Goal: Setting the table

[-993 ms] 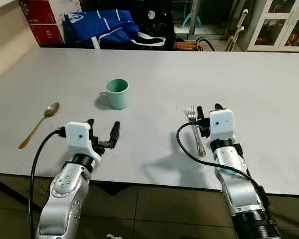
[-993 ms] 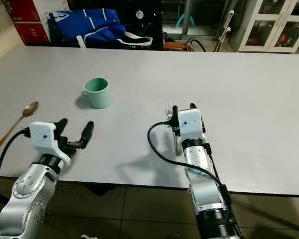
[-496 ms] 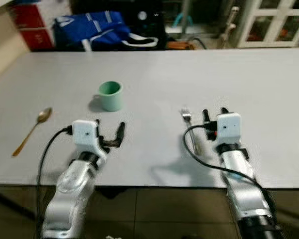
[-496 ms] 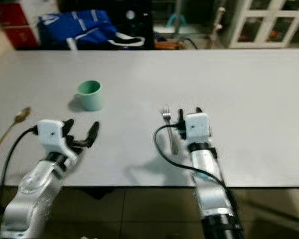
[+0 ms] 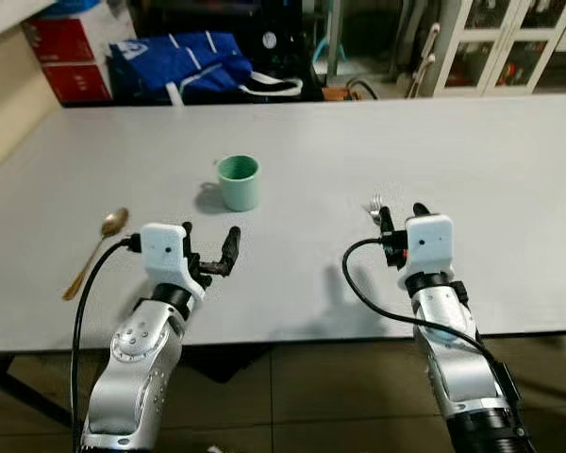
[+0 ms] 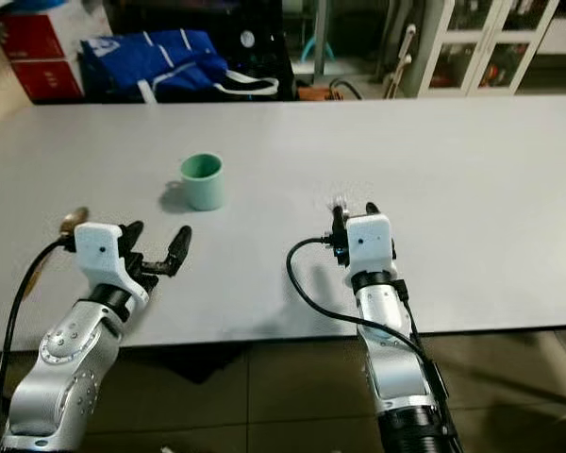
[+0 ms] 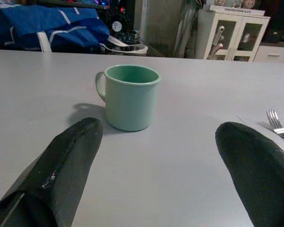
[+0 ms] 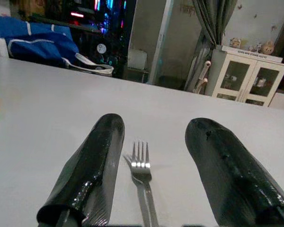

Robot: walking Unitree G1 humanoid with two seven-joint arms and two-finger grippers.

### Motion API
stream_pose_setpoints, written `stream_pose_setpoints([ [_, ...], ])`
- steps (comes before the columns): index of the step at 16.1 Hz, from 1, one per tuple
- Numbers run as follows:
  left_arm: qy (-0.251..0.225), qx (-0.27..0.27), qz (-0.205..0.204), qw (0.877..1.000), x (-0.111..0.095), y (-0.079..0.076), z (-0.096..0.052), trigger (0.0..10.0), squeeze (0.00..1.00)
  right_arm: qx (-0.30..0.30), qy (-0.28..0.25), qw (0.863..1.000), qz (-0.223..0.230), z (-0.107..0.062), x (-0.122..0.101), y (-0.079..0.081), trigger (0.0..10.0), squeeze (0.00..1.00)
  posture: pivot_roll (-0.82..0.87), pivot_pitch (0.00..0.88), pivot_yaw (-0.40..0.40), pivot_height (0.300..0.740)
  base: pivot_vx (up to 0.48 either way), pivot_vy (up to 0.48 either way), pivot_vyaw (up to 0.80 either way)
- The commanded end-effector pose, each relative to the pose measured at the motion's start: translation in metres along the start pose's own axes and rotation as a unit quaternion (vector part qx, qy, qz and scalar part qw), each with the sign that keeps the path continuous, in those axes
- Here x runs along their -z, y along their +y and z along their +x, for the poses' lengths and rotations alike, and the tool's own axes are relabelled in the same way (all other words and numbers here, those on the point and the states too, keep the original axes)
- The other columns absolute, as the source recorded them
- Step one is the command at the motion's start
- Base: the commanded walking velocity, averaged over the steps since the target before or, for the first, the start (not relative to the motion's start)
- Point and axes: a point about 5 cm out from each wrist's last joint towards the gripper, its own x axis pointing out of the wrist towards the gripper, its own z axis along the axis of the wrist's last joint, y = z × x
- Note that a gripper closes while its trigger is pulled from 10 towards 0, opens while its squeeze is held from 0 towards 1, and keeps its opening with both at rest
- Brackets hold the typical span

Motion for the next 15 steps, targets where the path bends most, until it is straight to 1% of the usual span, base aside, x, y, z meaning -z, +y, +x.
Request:
stream_pose_setpoints([
  [1, 0.000, -0.001, 0.008, 1.000, -0.0036, -0.0001, 0.0001, 10.0, 0.00, 0.000, -0.007, 1.000, -0.001, 0.0016, -0.0023, -0.0004, 10.0, 0.00, -0.13, 0.000, 0.076, 0.740, 0.000, 0.472, 0.00],
  [3, -0.002, -0.001, 0.003, 1.000, -0.0048, -0.0007, 0.0019, 10.0, 0.00, -0.001, -0.007, 1.000, 0.000, 0.0023, -0.0025, 0.0008, 10.0, 0.00, -0.13, 0.000, 0.077, 0.740, 0.000, 0.474, 0.00],
  [10, 0.000, -0.008, 0.010, 1.000, -0.0045, -0.0010, 0.0049, 10.0, 0.00, -0.002, -0.003, 1.000, 0.003, 0.0011, -0.0009, 0.0009, 10.0, 0.00, -0.14, 0.000, 0.085, 0.740, 0.000, 0.479, 0.00],
  [15, -0.005, -0.016, 0.007, 1.000, -0.0073, 0.0005, 0.0086, 10.0, 0.00, -0.004, -0.003, 1.000, 0.005, 0.0039, -0.0014, 0.0018, 10.0, 0.00, -0.14, 0.000, 0.079, 0.740, 0.000, 0.480, 0.00],
])
